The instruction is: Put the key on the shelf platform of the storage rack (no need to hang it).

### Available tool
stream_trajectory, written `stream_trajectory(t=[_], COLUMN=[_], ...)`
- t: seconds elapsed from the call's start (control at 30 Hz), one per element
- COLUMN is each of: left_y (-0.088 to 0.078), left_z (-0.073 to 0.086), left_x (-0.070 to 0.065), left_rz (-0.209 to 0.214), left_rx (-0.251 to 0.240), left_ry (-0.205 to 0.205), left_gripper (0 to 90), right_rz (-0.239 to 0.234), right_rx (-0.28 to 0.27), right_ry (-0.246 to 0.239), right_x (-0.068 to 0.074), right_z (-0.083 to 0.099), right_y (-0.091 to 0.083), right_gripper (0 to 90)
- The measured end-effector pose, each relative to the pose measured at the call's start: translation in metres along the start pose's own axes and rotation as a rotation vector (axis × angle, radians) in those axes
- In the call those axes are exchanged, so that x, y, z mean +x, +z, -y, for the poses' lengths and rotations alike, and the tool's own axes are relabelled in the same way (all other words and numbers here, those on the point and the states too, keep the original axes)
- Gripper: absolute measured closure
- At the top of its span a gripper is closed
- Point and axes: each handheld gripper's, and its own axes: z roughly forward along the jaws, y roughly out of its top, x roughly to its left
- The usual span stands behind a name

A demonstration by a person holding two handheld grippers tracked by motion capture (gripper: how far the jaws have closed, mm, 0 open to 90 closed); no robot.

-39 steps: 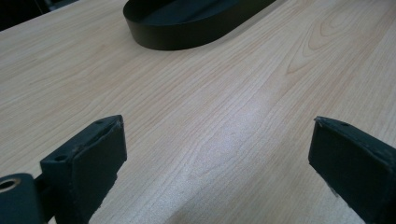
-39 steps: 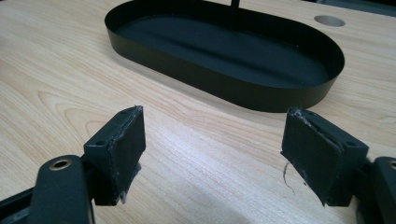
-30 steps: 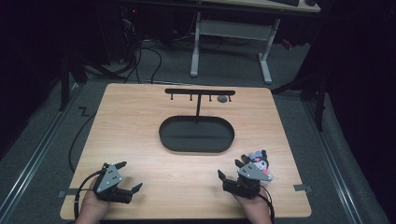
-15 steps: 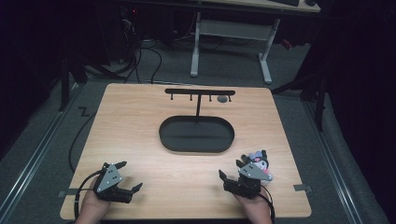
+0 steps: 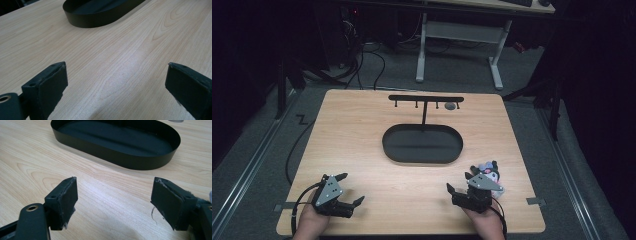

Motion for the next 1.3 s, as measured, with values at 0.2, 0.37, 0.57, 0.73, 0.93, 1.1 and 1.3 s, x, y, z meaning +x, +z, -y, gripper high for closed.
stream_trajectory(t=[0.2, 0.37, 0.57, 0.73, 0.93, 1.1, 1.3], left_y=[0.0, 0.0, 0.0, -0.001, -0.002, -0.002, -0.005], left_z=[0.0, 0.002, 0.002, 0.002, 0.002, 0.002, 0.002], left_x=[0.0, 0.0, 0.001, 0.0, 0.001, 0.0, 0.001], left_rz=[-0.001, 0.0, -0.001, 0.002, 0.0, 0.003, -0.003], left_rx=[0.001, 0.009, 0.006, 0.003, -0.009, -0.006, -0.019], left_ry=[-0.001, -0.001, -0.001, 0.0, -0.005, 0.0, -0.008], left_gripper=[4.8, 4.8, 4.9, 4.9, 4.8, 4.8, 4.8], right_rz=[-0.007, -0.008, -0.02, -0.007, -0.022, -0.033, -0.049], right_rx=[0.031, 0.111, 0.186, 0.237, 0.306, 0.361, 0.426], right_ry=[0.014, 0.014, 0.023, 0.022, -0.035, -0.074, -0.072], right_x=[-0.002, -0.003, -0.005, -0.004, 0.002, 0.007, 0.009], right_z=[-0.001, -0.003, -0.011, -0.017, -0.029, -0.036, -0.04], right_y=[0.0, 0.005, 0.007, 0.006, 0.007, 0.01, 0.013], right_gripper=[21.0, 19.9, 19.9, 20.1, 20.1, 20.1, 19.8])
